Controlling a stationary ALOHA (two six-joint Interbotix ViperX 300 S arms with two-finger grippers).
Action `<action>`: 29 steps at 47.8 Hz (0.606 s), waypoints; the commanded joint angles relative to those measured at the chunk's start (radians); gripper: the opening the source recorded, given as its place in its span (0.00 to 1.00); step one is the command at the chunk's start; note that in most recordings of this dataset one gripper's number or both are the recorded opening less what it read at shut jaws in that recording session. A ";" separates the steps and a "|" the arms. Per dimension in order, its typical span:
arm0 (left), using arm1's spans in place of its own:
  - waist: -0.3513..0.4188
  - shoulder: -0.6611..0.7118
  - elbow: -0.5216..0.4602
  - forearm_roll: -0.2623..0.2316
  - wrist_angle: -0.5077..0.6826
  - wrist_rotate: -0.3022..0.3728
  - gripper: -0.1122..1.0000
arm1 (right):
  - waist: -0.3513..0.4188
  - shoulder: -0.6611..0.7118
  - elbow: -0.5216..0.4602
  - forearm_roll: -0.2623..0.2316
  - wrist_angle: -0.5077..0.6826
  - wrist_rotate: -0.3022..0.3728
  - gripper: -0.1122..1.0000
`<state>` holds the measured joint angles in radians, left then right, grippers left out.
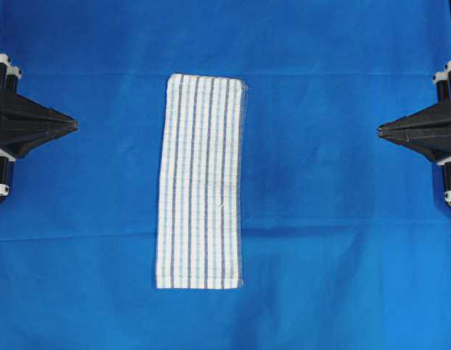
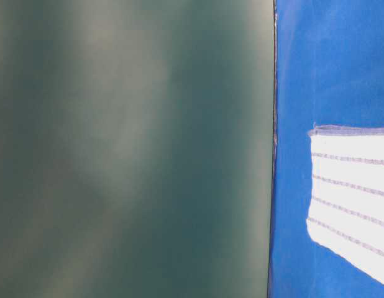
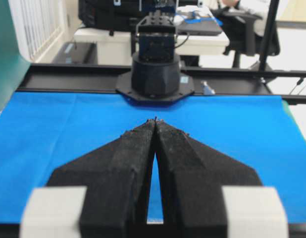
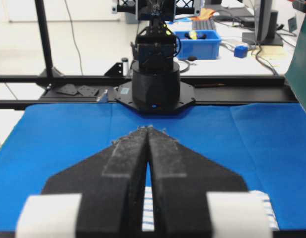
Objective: Fold a vertical towel.
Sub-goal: 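Move both grippers to the towel's top corners, left and right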
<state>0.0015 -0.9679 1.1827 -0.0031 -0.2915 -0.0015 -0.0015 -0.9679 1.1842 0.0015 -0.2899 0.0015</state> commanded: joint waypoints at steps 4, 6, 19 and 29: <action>0.051 0.023 -0.061 -0.021 0.066 -0.011 0.10 | -0.052 0.049 -0.054 0.014 -0.002 0.009 0.10; 0.067 0.029 -0.064 -0.021 0.083 -0.011 0.10 | -0.075 0.071 -0.069 0.018 0.006 0.012 0.10; 0.152 0.144 -0.061 -0.021 0.066 -0.011 0.10 | -0.213 0.279 -0.176 0.021 0.097 0.021 0.10; 0.247 0.322 -0.083 -0.023 0.023 -0.014 0.11 | -0.295 0.469 -0.249 0.021 0.106 0.025 0.11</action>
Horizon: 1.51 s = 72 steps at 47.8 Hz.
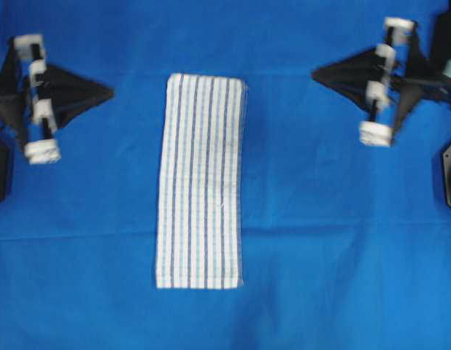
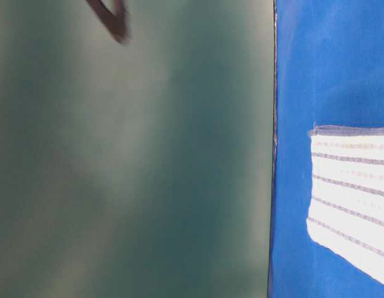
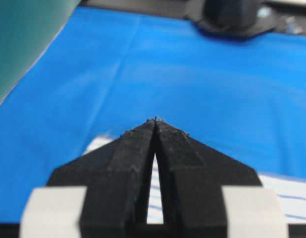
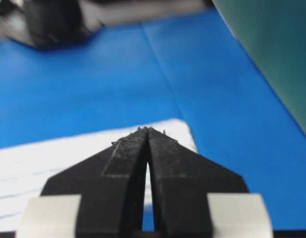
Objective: Fold a vertical towel.
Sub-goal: 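Move both grippers to the towel's top corners, left and right, then close both grippers on the towel's top corners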
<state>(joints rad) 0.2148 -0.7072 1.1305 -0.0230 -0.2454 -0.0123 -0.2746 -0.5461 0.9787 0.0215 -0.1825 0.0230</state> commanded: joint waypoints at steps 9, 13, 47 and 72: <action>0.109 0.233 -0.057 -0.005 -0.083 -0.003 0.26 | -0.061 0.224 -0.144 0.000 0.043 -0.002 0.22; 0.124 0.313 -0.066 -0.005 -0.121 -0.003 0.48 | -0.080 0.301 -0.183 -0.002 0.058 -0.002 0.44; 0.206 0.887 -0.230 -0.006 -0.308 -0.003 0.83 | -0.121 0.739 -0.327 -0.006 -0.012 -0.003 0.64; 0.216 0.945 -0.249 -0.011 -0.319 -0.005 0.77 | -0.129 0.805 -0.333 -0.025 -0.069 -0.008 0.57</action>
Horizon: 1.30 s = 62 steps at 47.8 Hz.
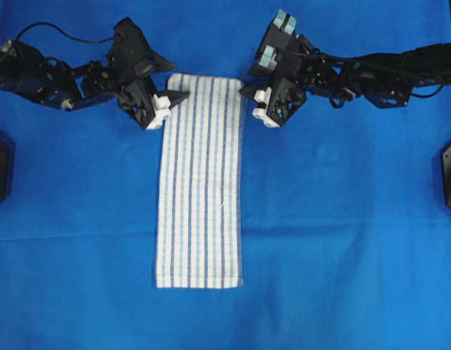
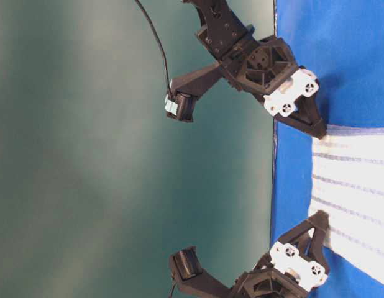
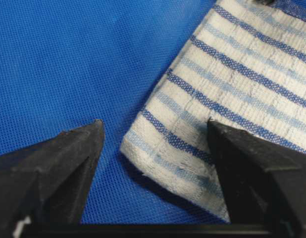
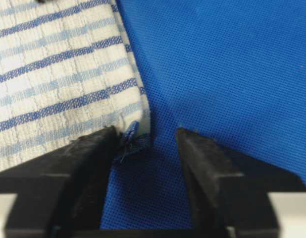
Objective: Fold a vertical towel.
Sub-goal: 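Close both grippers on the towel's top corners, then lift the top edge and carry it down toward the towel's middle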
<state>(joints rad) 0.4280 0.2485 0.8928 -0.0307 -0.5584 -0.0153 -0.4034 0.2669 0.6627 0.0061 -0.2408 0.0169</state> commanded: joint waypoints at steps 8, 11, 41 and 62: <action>-0.009 -0.011 -0.012 -0.003 -0.006 -0.014 0.46 | 0.006 -0.005 -0.008 -0.012 -0.015 -0.002 0.23; -0.015 -0.009 -0.014 -0.003 -0.008 -0.015 0.30 | 0.012 -0.006 -0.005 -0.021 -0.015 -0.002 0.19; -0.029 -0.080 -0.025 -0.003 0.031 -0.006 0.14 | -0.009 -0.160 0.092 -0.031 -0.008 -0.006 0.19; 0.114 -0.067 -0.124 -0.002 0.080 0.044 0.14 | -0.120 -0.176 0.049 -0.032 -0.008 -0.048 0.19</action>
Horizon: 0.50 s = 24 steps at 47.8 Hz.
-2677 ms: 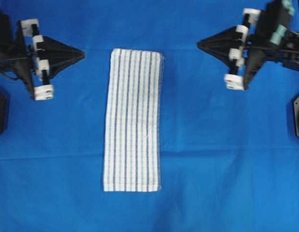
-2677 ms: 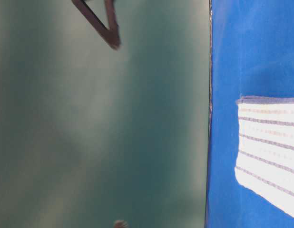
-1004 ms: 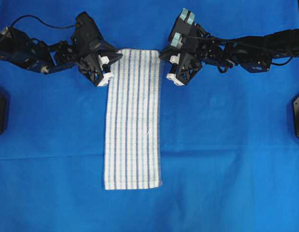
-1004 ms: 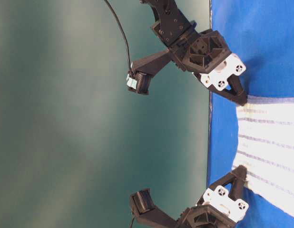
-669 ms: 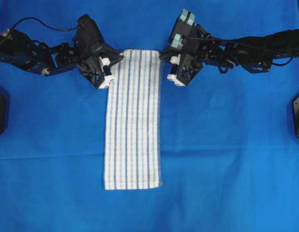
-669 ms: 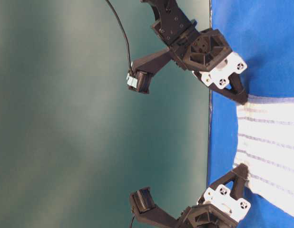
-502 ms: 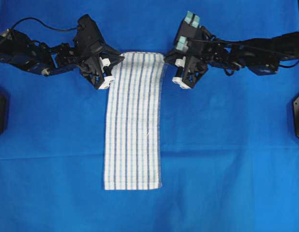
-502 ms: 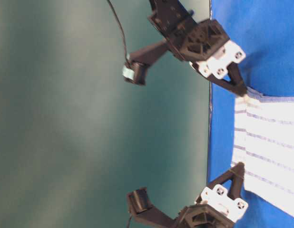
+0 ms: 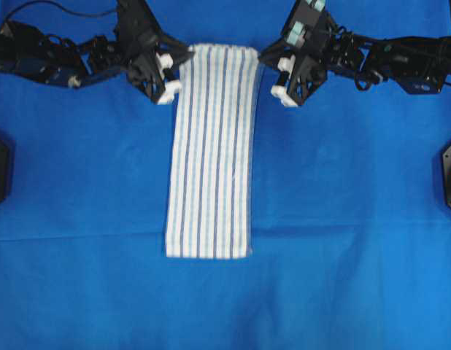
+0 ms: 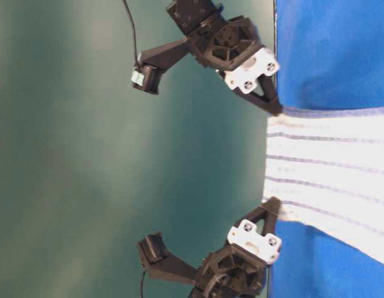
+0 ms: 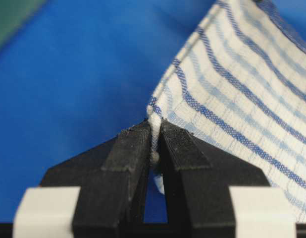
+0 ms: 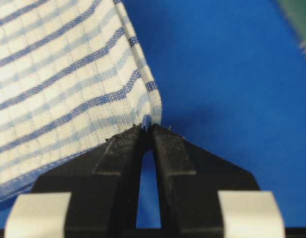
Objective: Fold a vertical towel.
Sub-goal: 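Lift the top edge and carry it down toward the towel's middle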
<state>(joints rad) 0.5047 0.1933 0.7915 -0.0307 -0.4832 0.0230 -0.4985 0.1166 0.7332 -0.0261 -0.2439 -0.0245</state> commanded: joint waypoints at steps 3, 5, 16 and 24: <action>0.051 -0.009 -0.034 -0.002 0.009 0.012 0.14 | -0.040 -0.026 -0.032 -0.002 -0.005 -0.012 0.19; 0.058 -0.008 -0.040 0.000 0.011 0.017 0.14 | -0.046 -0.026 -0.037 -0.002 -0.005 -0.014 0.19; 0.094 -0.006 -0.057 0.000 0.014 0.051 0.14 | -0.074 -0.026 -0.058 -0.015 -0.005 -0.023 0.19; 0.095 -0.014 -0.057 0.000 0.015 0.054 0.14 | -0.078 -0.026 -0.069 -0.021 -0.005 -0.026 0.19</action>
<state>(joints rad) 0.5798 0.1994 0.7409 -0.0291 -0.4663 0.0752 -0.5645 0.1181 0.6796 -0.0430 -0.2439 -0.0460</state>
